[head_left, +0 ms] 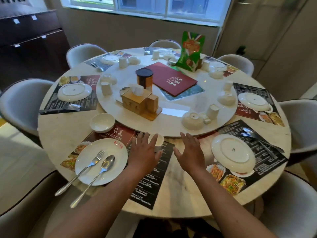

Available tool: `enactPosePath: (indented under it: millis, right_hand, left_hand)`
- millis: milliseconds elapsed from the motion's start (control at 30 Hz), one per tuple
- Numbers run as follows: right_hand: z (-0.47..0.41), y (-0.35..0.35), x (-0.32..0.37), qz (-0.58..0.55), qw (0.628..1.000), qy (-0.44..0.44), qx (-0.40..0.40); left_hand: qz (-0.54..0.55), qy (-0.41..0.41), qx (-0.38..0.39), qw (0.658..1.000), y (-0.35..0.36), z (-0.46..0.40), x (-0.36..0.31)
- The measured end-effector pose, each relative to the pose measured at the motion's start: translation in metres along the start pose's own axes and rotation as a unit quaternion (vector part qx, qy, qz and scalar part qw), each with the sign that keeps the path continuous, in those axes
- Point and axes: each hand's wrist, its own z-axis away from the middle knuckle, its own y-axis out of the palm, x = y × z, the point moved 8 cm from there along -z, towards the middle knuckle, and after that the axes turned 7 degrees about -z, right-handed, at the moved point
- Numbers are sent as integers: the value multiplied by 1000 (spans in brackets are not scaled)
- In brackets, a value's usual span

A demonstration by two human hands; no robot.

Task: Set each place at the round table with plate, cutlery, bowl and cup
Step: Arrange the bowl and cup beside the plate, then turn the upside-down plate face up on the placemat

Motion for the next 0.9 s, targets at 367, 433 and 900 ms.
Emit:
enactPosePath:
  millis: [367, 433, 900]
  right_hand:
    - [-36, -52, -82, 92, 995, 39, 5]
    - [-52, -51, -102, 106, 993, 45, 34]
    - [-127, -36, -160, 152, 984, -36, 88]
  left_hand:
    - [-50, 70, 11, 996, 10, -57, -102]
    - [-68, 81, 7, 994, 16, -77, -121]
    - [-207, 141, 27, 968, 75, -183, -180]
